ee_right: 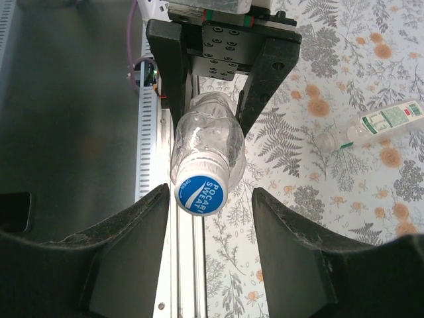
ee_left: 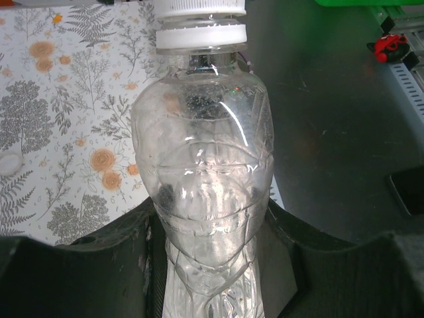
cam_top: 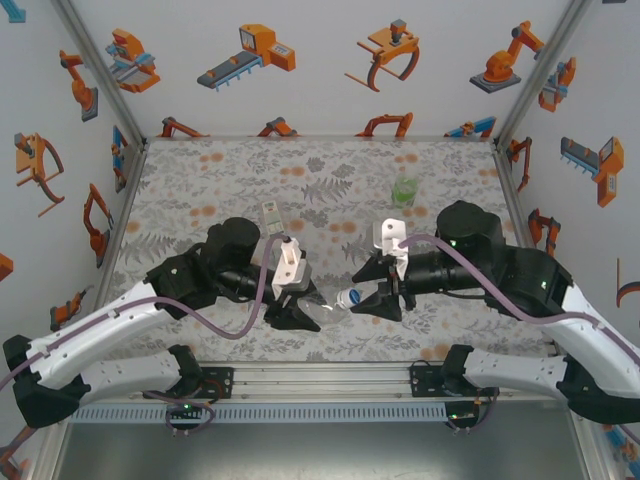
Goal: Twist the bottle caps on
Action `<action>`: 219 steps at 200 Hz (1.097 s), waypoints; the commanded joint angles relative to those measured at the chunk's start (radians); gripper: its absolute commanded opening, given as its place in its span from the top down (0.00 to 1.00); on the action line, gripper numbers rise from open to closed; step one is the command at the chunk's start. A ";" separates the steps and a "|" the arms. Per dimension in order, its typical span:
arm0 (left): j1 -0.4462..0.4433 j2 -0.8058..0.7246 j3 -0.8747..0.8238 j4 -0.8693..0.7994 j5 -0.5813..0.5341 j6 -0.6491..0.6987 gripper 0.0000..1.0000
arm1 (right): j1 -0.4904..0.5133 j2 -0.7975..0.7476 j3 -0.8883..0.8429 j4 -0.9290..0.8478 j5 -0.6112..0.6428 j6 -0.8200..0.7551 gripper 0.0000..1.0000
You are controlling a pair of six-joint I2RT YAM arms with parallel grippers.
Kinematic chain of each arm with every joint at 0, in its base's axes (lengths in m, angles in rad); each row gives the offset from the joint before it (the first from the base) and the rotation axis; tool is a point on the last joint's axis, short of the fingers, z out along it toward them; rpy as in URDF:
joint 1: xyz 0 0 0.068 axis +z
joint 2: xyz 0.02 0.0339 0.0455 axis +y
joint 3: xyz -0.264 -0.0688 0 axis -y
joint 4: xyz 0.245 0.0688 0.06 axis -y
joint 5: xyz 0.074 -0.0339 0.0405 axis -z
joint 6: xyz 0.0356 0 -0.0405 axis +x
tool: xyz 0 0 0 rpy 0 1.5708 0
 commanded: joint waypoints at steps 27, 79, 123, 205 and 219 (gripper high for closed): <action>-0.006 -0.018 -0.009 0.025 0.015 -0.006 1.00 | 0.004 -0.019 0.014 0.015 -0.012 0.002 0.49; -0.006 -0.023 -0.013 0.025 0.017 -0.011 1.00 | 0.004 0.003 0.002 0.047 -0.024 -0.002 0.49; -0.008 -0.031 -0.019 0.033 0.013 -0.017 1.00 | 0.004 0.003 -0.011 0.049 -0.039 -0.003 0.52; -0.008 -0.016 -0.007 0.039 0.013 -0.012 1.00 | 0.007 0.006 -0.026 0.077 -0.049 0.023 0.74; -0.008 -0.018 -0.009 0.035 0.008 -0.012 1.00 | 0.006 0.004 -0.036 0.087 -0.027 0.080 0.83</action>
